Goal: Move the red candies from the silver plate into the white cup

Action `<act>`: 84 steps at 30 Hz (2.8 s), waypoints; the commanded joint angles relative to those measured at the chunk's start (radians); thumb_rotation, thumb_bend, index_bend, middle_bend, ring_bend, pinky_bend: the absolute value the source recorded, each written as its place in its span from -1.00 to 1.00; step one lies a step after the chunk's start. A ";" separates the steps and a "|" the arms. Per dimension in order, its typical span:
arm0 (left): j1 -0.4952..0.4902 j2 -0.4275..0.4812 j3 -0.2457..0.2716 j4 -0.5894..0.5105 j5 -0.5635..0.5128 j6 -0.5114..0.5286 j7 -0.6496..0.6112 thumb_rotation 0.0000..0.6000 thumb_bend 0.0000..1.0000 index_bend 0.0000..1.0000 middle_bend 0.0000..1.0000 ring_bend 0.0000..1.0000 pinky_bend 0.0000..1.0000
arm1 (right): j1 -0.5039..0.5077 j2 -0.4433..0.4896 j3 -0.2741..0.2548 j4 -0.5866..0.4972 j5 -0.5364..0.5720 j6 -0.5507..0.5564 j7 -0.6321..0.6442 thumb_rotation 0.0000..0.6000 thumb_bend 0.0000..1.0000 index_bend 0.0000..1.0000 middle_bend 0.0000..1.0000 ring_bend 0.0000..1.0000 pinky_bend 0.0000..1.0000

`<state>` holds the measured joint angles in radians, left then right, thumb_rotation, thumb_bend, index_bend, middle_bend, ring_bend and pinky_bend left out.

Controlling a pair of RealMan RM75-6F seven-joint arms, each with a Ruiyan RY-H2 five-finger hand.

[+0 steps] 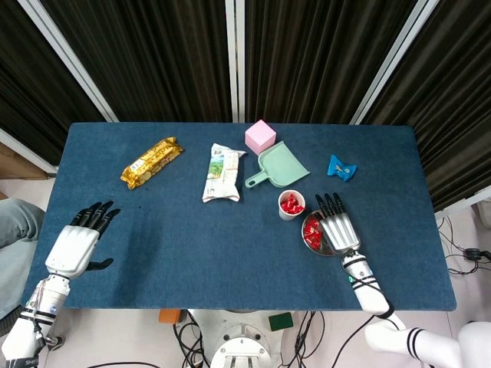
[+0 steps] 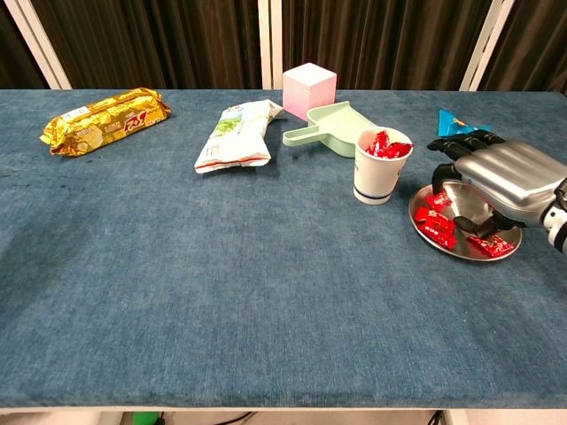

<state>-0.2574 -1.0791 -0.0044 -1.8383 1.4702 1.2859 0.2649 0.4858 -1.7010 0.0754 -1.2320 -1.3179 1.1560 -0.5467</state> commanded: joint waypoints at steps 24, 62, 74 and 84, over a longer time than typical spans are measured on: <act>-0.003 -0.001 0.000 0.001 -0.004 -0.006 0.001 1.00 -0.93 -0.76 -0.94 -0.99 -0.71 | -0.021 0.009 0.006 -0.013 0.011 0.010 -0.026 1.00 -0.17 0.21 -0.91 -1.00 -1.00; 0.001 0.005 0.000 0.004 0.004 0.003 -0.016 1.00 -0.93 -0.76 -0.94 -0.99 -0.71 | 0.176 -0.030 0.196 -0.180 0.109 0.024 -0.230 1.00 -0.14 0.29 -0.88 -1.00 -1.00; 0.000 0.002 0.001 0.001 0.004 0.001 -0.008 1.00 -0.93 -0.76 -0.94 -0.99 -0.71 | 0.179 -0.017 0.174 -0.183 0.125 0.025 -0.215 1.00 -0.20 -0.10 -0.90 -1.00 -1.00; -0.003 0.001 0.000 0.002 0.000 -0.004 -0.004 1.00 -0.93 -0.76 -0.94 -0.99 -0.71 | 0.152 0.031 0.155 -0.240 0.098 0.076 -0.180 1.00 -0.20 -0.22 -0.90 -1.00 -1.00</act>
<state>-0.2602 -1.0786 -0.0046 -1.8360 1.4701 1.2819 0.2605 0.6486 -1.6837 0.2364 -1.4562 -1.2082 1.2162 -0.7382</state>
